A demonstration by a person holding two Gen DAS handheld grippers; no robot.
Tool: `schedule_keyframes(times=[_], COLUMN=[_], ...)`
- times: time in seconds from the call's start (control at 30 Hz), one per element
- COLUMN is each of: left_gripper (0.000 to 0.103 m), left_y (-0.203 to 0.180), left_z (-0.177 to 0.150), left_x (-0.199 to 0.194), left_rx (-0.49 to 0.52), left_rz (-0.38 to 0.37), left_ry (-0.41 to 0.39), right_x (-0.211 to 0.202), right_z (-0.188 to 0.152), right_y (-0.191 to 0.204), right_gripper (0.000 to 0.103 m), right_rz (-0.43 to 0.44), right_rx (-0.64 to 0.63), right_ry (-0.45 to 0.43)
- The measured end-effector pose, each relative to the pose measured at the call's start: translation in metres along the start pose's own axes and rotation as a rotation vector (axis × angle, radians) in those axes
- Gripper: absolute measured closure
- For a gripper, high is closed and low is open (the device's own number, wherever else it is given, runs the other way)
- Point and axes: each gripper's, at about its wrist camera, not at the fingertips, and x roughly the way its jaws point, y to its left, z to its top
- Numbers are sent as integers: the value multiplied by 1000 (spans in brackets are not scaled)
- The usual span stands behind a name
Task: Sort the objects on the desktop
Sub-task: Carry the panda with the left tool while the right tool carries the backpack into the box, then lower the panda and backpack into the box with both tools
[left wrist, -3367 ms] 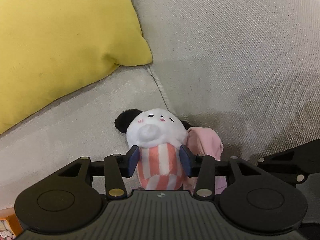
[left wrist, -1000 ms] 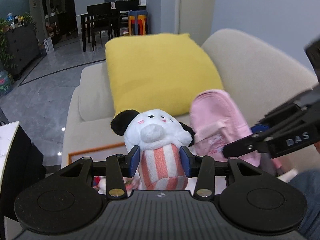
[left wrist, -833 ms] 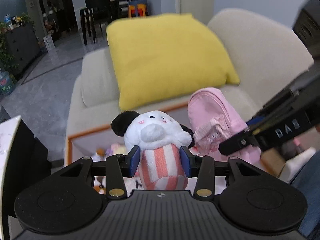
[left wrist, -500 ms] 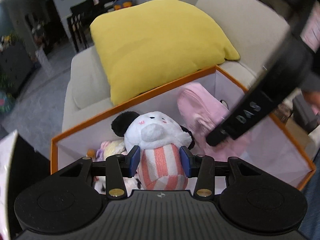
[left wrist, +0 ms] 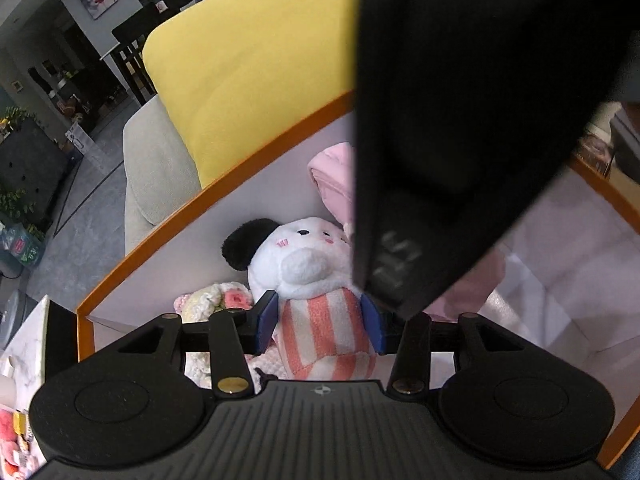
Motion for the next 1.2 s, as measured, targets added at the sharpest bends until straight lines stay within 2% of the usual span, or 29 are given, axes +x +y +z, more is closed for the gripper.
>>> schedule_keyframes(times=[0.1, 0.23, 0.43, 0.57, 0.73, 0.8, 0.9, 1.0, 1.13, 1.2], left_gripper=[46, 44, 44, 44, 45, 46, 48, 46, 46, 46], left_y=[-1, 11, 46, 71, 86, 95, 100, 107, 106, 100], left_z=[-1, -7, -21, -27, -29, -19, -14, -19, -23, -22], left_x=[-1, -9, -33, -41, -28, -14, 4, 12, 27, 26], left_rx=[6, -32, -171, -271, -373, -386, -424, -444, -459, -424], left_rz=[-8, -76, -227, -283, -336, -351, -428, -463, -485, -465], left_ry=[-4, -25, -47, -37, 11, 34, 50, 56, 105, 92], right_x=[6, 8, 8, 8, 8, 7, 7, 9, 9, 9], right_z=[3, 4, 4, 5, 5, 4, 3, 5, 7, 7], right_y=[0, -1, -6, -3, -2, -3, -7, -8, -7, -6], right_gripper=[75, 75, 75, 75, 75, 77, 80, 81, 79, 79], right_rz=[4, 14, 32, 22, 12, -4, -8, -9, 4, 0], right_rx=[9, 12, 20, 2, -11, -14, -7, -3, -20, -26], right_ry=[14, 20, 26, 28, 33, 35, 42, 52, 65, 66])
